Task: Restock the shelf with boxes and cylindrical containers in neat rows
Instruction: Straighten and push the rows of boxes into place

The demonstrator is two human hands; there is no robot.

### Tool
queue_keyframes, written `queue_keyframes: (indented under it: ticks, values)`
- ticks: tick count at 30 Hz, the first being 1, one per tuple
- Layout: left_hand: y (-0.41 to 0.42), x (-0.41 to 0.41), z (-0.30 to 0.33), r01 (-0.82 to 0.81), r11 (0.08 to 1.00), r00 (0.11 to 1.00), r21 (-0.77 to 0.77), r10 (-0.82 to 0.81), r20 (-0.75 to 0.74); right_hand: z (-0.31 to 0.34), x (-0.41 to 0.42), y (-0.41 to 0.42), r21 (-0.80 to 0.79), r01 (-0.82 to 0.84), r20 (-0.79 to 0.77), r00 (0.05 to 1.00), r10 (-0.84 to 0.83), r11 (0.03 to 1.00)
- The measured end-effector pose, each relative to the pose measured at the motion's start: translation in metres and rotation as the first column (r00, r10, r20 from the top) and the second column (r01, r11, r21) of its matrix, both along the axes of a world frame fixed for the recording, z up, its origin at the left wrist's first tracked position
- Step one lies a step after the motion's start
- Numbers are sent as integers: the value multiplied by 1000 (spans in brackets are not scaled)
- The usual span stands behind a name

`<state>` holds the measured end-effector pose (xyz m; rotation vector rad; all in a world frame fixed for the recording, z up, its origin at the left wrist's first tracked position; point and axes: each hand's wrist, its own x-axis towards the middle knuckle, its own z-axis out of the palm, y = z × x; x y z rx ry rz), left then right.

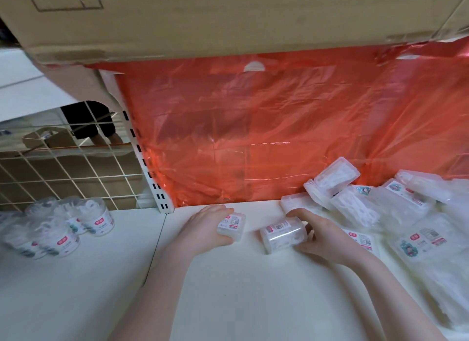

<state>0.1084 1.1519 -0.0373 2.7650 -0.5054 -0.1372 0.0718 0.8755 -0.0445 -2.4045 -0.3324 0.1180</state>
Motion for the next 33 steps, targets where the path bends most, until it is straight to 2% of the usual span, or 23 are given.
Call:
queue_keyframes:
  ticks: [3, 8, 12, 16, 19, 22, 28, 33]
  values:
    - [1, 0, 1, -13, 1000, 1000, 10, 13, 2, -2, -2, -3, 3, -23, 20, 1000, 23, 1000]
    - [3, 0, 0, -37, 999, 999, 24, 37, 2, 1, -7, -7, 44, -92, -60, 994, 94, 995]
    - [4, -1, -1, -40, 999, 999, 27, 40, 8, 2, -5, -6, -29, -100, -73, 993, 97, 995]
    - [8, -3, 1, -54, 998, 998, 33, 53, 14, 7, -5, -5, -64, -108, -15, 994, 107, 992]
    - [12, -5, 0, -71, 997, 997, 19, 71, 5, 15, -6, -7, -9, -116, 31, 993, 116, 993]
    - [17, -8, 0, -93, 996, 996, 8, 93, -3, 26, -9, -5, 63, -129, 12, 992, 129, 990]
    - [23, -16, -3, -123, 992, 992, -2, 123, -4, 31, -9, 4, 49, -200, 44, 979, 198, 979]
    - [31, -25, -5, -148, 989, 989, -12, 148, -2, 41, -18, 23, 99, -253, -20, 966, 257, 962]
